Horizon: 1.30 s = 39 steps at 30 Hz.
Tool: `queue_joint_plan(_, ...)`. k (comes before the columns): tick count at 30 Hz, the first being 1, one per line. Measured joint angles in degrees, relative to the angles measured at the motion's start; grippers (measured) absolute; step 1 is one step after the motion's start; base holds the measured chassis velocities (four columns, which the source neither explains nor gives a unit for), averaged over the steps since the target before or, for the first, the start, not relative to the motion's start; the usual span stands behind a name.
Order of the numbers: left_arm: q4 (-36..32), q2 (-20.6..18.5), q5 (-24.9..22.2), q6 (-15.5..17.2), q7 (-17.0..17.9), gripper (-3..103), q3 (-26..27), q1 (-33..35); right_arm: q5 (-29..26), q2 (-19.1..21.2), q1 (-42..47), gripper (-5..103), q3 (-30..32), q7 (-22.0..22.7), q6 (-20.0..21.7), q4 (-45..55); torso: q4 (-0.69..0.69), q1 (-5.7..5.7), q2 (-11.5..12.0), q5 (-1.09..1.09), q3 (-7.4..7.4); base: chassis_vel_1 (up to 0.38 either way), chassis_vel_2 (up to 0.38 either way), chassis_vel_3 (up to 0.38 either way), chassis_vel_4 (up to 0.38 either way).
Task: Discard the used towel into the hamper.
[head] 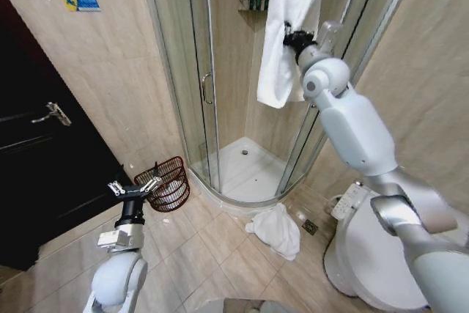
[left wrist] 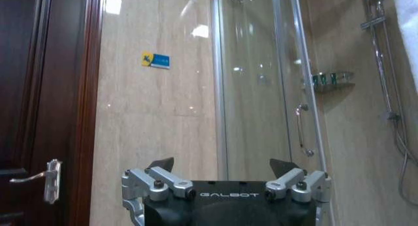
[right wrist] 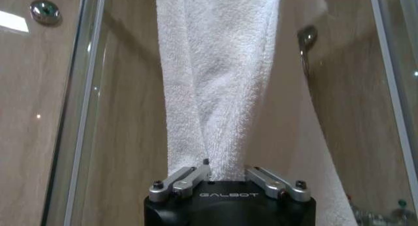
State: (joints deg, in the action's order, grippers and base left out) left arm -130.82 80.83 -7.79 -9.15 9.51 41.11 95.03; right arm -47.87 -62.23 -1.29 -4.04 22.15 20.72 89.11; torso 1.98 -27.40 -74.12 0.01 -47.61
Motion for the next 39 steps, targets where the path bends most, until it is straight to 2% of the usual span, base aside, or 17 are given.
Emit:
queue_joint_plan(14,0.7,0.38,0.84,0.0,0.0,99,-1.18,-0.63,2.3,0.21,7.71,7,1.35,-0.15,-1.04,3.18,0.0,0.0,0.0,-0.01,0.01,0.0,0.0,0.0,0.0)
queue_joint_plan(39,0.52,1.55,2.01,-0.02,0.07,99,-2.87,-0.75,4.88,0.12,16.47,7,3.75,1.04,-1.69,7.11,0.0,0.0,0.0,-0.01,0.0,0.0,0.0,0.0,0.0)
